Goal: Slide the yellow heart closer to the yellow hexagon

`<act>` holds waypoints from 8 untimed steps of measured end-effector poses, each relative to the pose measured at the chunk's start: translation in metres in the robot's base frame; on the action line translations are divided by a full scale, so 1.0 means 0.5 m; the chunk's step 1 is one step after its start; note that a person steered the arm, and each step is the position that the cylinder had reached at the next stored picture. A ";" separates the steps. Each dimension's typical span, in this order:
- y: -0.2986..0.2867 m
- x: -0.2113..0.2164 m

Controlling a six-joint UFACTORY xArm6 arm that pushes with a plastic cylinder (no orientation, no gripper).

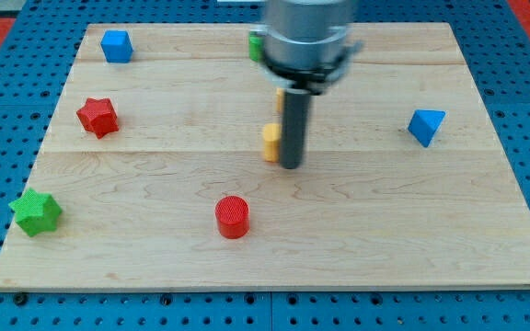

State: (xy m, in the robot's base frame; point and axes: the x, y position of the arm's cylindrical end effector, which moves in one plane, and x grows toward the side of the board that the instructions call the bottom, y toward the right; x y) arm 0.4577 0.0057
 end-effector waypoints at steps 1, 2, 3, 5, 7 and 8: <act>0.040 -0.081; 0.079 -0.125; 0.101 0.013; 0.062 0.015; 0.101 -0.024; 0.116 -0.035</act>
State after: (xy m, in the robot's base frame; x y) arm 0.4400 0.0637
